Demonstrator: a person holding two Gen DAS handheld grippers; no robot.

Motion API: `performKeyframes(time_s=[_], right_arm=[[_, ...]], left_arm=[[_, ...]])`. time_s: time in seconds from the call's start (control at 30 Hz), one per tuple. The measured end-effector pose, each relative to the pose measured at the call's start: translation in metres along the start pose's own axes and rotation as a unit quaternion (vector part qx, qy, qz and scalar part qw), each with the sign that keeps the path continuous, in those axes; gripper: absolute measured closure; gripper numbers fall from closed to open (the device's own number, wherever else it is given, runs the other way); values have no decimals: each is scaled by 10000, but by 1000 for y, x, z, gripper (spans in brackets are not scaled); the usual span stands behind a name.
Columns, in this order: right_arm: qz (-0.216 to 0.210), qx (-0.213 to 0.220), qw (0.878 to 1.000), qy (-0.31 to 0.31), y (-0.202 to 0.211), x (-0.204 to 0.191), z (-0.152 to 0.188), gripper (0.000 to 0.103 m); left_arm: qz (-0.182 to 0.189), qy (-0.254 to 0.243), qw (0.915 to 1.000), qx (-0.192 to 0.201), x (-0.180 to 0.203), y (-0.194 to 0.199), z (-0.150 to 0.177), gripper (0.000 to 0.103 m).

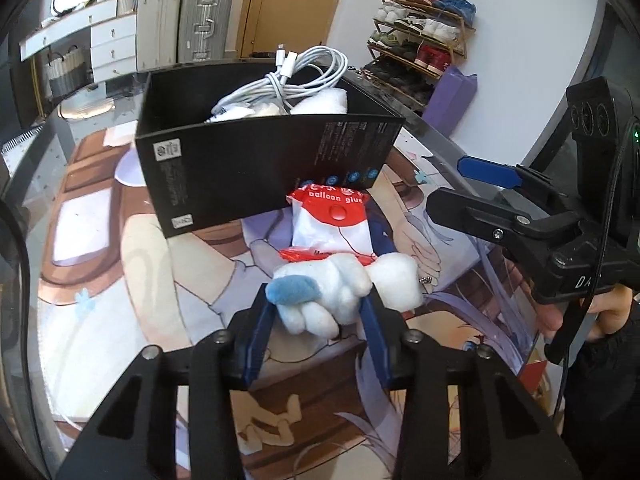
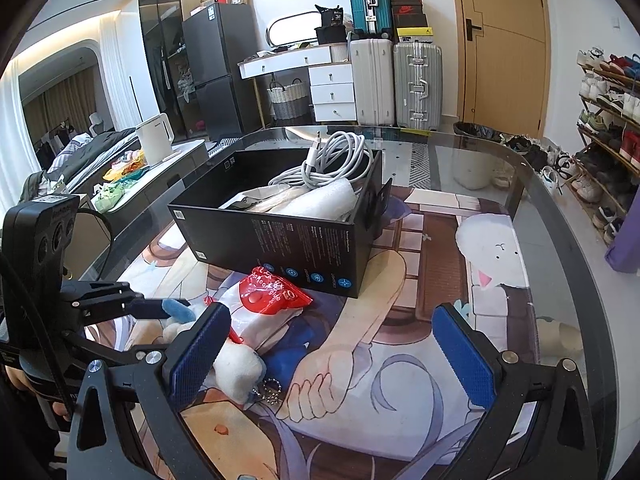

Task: Organize soft objects
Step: 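Move both grippers toward the white plush toy and red balloon glue bag, then close the left gripper on the white plush toy and lift it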

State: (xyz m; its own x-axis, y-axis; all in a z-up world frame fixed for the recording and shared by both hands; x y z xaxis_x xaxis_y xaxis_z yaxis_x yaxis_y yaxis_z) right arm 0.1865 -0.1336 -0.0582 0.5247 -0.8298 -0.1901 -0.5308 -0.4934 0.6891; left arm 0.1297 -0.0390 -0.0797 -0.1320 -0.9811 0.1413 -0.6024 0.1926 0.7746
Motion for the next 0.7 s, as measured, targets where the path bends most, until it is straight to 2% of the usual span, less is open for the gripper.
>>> performKeyframes(time_s=[0.27, 0.7], right_arm=[[-3, 5, 10000, 0, 0, 0, 0, 1], [-26, -8, 10000, -5, -2, 0, 3, 1]], left_arm=[[42, -52, 10000, 62, -3, 10, -1, 71], [68, -75, 9999, 101, -13, 25, 6, 72]])
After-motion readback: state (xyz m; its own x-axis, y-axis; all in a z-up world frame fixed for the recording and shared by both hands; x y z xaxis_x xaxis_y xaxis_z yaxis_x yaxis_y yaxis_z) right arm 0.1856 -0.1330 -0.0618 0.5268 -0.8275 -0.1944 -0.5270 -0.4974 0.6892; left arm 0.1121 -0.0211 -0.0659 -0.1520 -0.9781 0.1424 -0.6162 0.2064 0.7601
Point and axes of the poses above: each gripper's, at about its wrist camera, not at the fingertips, and y roughly against the way its jaws point, x to its right, z to its underside, the point moved 9 cm from there along -y, roughly the way its jaws point, and after that the axes turned 8 degrees about -z, right-handed, at the moved point
